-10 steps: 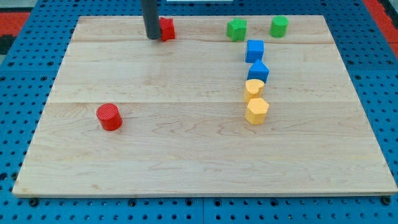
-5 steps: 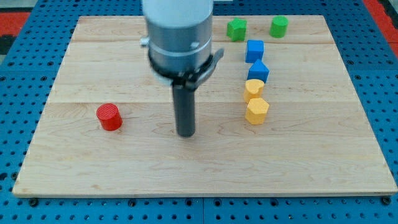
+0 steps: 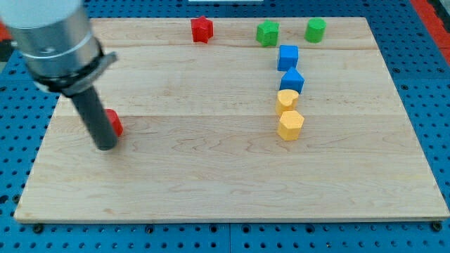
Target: Slide the circle to the left of the red star
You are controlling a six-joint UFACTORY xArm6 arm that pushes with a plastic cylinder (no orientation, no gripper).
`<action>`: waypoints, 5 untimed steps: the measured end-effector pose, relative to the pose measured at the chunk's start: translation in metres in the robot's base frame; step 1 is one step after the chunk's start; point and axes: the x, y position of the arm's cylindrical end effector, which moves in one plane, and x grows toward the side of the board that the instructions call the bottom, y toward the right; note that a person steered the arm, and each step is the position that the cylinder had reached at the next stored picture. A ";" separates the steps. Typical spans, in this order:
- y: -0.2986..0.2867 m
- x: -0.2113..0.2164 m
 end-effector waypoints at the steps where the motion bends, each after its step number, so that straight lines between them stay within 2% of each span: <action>1: 0.000 -0.033; 3: 0.013 -0.084; 4: 0.038 -0.085; 5: 0.039 -0.106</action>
